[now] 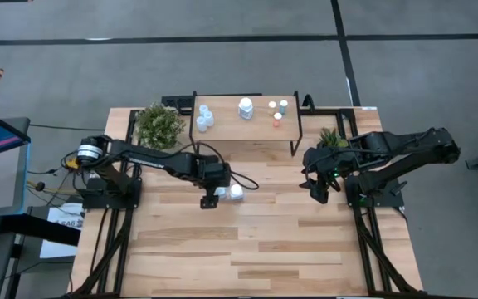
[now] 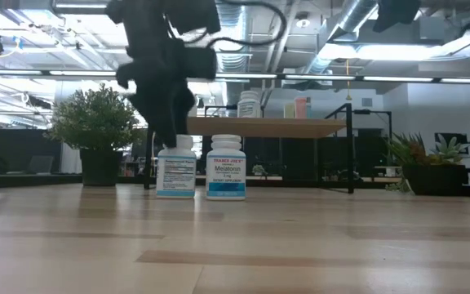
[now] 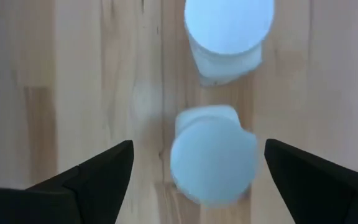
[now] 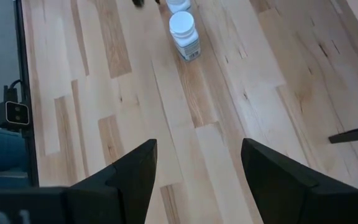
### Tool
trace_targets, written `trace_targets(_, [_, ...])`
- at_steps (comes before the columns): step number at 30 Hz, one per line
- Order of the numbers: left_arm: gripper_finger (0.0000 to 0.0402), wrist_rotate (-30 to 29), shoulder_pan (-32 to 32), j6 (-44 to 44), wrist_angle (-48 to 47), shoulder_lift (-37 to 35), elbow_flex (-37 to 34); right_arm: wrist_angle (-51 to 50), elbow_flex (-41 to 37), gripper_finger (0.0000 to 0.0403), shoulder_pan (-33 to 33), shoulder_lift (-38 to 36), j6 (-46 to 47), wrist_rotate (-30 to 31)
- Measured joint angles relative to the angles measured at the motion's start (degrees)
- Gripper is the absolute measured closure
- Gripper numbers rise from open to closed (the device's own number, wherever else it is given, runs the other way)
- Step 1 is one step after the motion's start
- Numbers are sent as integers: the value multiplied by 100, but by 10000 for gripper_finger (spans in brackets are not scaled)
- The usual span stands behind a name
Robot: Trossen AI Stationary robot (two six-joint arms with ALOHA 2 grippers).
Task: Pick and place medicine bottles onto shelf by color
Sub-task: Put the left white blue pill bottle on the shelf
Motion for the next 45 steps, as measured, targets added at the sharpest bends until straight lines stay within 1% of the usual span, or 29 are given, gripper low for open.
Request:
trace_targets(6, [51,91,-2,-176,7,454,-2,-23,0,148,0,2,-2,0])
trace_targets(11, [52,101,0,-293,-2,441,30,-23,0,148,0,2,-2,0])
trace_targets(14, [62,102,-2,-278,-12,412,87,-25,0,148,0,2,-2,0])
trace_targets(18, [101,105,-2,-206,-84,418,79,-44,0,148,1,2,-5,0])
trace_targets(28, [248,129,-2,-271,-99,403,85,-60,0,148,0,2,-20,0])
trace_targets(30, [269,242,18,-364,-269,385,135,-55,0,148,0,2,-76,0])
trace_targets(33, [269,425,65,-431,-752,355,512,-47,0,148,0,2,-146,0])
trace_targets(38, [269,345,144,-392,-1717,341,1574,-47,0,148,-4,0,-151,0])
trace_targets(42, [255,48,280,-274,-1992,333,2431,-47,0,148,-4,0,-151,0])
trace_targets(45, [260,-362,493,-67,-1980,333,2938,-45,0,148,-4,1,-151,0])
